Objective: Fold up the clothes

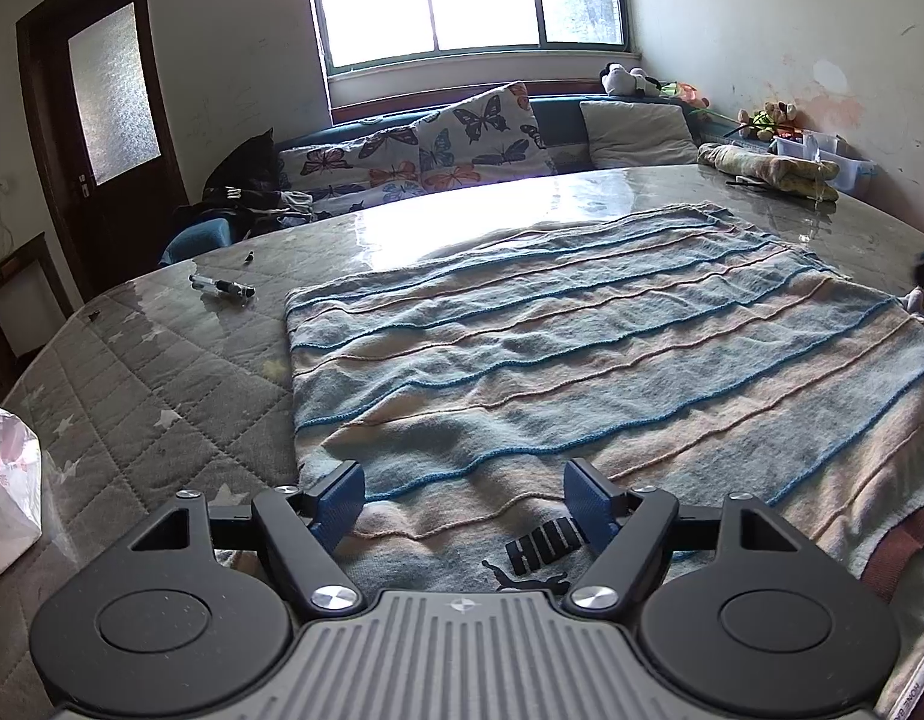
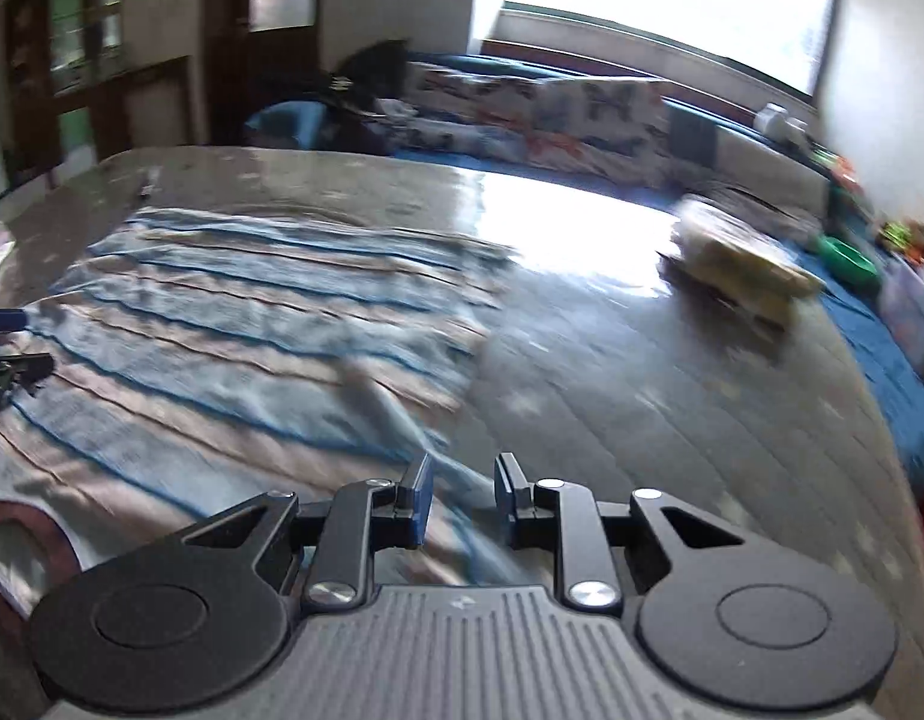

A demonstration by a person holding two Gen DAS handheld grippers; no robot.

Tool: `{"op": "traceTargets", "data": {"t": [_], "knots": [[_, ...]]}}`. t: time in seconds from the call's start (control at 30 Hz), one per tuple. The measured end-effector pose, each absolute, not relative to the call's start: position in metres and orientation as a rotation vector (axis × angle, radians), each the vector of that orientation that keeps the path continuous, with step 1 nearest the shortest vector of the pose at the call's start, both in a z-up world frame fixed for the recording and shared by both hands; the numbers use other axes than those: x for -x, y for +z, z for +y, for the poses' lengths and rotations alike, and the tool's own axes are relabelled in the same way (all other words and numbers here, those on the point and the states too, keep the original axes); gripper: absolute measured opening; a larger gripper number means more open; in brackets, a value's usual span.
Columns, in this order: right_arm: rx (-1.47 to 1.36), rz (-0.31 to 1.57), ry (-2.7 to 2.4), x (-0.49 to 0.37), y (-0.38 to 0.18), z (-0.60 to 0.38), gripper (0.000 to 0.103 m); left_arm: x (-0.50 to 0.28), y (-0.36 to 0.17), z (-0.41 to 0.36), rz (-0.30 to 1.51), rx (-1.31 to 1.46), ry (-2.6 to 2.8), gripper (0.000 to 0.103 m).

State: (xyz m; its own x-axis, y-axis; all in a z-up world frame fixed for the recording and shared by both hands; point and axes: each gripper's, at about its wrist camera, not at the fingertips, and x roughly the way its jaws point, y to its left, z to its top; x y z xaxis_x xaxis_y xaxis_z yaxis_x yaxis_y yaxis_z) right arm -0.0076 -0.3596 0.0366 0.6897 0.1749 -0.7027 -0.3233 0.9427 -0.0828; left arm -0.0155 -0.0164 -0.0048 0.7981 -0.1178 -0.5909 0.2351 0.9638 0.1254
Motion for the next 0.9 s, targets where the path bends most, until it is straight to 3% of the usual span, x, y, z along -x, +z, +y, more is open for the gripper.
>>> {"op": "traceTargets", "data": {"t": [0.47, 0.9], "knots": [[0.233, 0.781, 0.257, -0.052, 0.007, -0.338, 0.021, 0.018, -0.002, -0.017, 0.63, -0.226, -0.176, 0.079], [0.293, 0.736, 0.365, -0.029, 0.015, -0.314, 0.022, 0.069, 0.019, 0.003, 0.577, -0.154, -0.086, 0.079]]}}
